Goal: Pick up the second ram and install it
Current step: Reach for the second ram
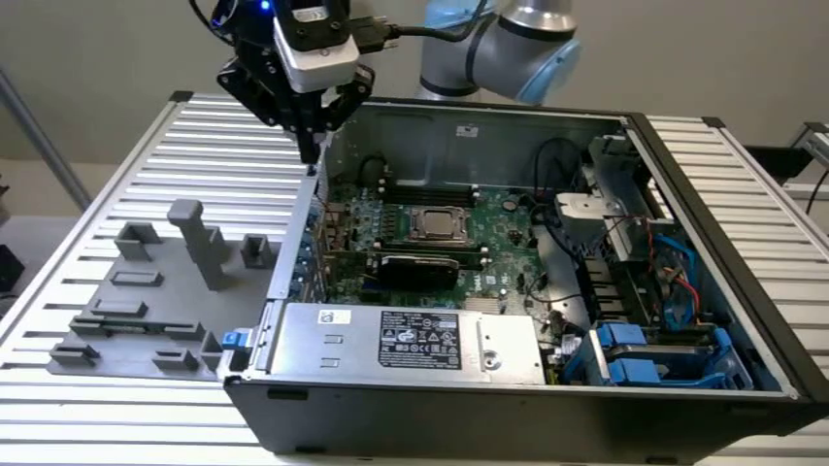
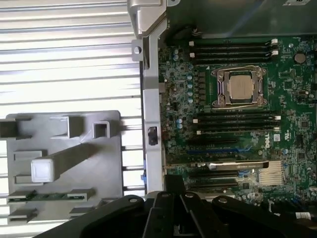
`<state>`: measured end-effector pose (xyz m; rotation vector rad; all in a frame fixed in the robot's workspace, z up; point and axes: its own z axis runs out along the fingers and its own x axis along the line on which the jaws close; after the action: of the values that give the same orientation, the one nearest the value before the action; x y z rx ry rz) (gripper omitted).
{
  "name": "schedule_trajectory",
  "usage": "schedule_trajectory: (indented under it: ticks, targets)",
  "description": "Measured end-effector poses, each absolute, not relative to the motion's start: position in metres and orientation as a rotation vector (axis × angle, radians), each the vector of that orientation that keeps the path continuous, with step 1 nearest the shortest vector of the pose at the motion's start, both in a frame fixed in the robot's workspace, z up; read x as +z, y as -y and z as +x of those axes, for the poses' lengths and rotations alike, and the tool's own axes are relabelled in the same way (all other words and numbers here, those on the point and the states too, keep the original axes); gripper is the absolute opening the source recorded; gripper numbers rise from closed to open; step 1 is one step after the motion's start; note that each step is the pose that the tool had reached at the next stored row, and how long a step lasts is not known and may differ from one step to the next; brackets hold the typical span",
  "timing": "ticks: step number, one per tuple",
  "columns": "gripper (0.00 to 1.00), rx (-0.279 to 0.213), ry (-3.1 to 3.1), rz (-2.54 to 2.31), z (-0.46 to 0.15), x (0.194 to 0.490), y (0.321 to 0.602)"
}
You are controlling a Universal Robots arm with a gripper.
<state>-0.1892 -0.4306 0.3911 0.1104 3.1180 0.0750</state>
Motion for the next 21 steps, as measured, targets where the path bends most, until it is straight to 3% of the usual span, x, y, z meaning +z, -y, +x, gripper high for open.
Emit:
schedule_trajectory:
  ticks: [21]
  targets:
    - [0.11,0.075,-3.118,0.110,-0.284,0.380,0.457]
